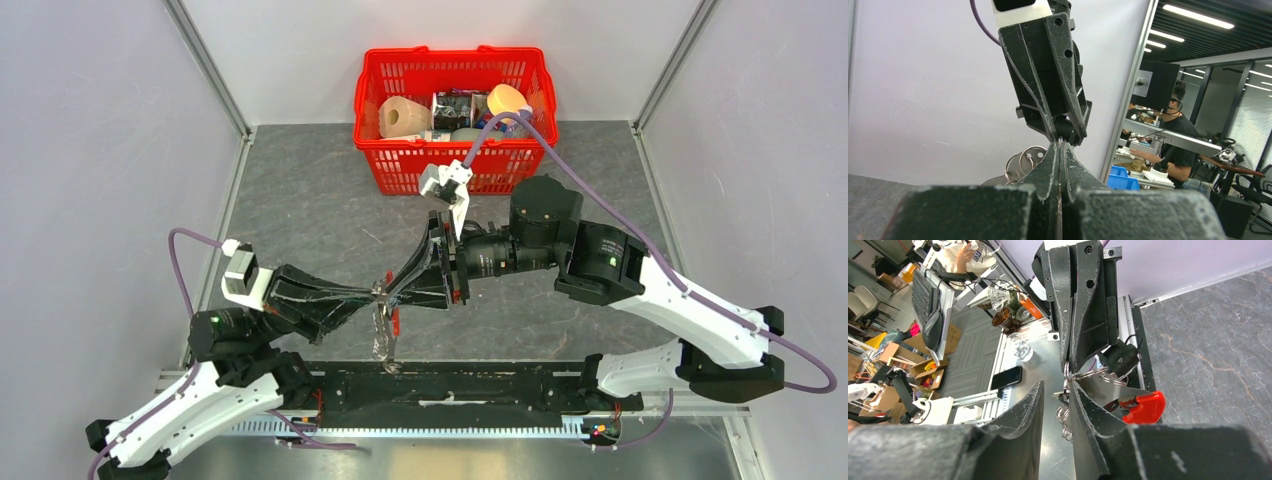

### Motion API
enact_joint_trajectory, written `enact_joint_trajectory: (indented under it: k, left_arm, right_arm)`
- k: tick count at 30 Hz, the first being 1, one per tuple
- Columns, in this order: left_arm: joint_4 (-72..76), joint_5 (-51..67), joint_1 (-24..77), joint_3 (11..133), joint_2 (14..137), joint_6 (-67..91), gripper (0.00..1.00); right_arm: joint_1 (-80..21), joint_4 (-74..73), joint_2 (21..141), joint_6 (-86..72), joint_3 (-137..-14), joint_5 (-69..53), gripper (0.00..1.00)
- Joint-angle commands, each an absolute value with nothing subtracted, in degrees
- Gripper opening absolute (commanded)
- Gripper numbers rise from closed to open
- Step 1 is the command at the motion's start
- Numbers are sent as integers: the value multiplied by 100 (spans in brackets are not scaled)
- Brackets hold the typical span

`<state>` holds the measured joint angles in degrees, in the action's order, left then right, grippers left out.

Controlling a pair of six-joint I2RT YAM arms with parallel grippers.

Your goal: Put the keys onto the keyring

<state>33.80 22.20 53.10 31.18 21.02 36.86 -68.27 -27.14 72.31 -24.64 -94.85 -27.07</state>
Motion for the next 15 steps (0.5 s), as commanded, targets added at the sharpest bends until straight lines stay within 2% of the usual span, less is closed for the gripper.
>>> enact_joint_trajectory:
  k: [1,5,15]
  left_arm:
    - [3876,1961,5299,3149,2085,3835,2]
    - [3877,1878,5300,3127,2007,3832,2]
    - [4175,1889,5300,3148,2167,3901,2]
  right_arm:
    - [-6843,-2443,7224,-2518,-9756,-2781,29]
    - [-6847,-2445,7233,-2514,-9738,-2760,24]
    - [-6843,-2382,7332,-2563,-9768,-2778,21]
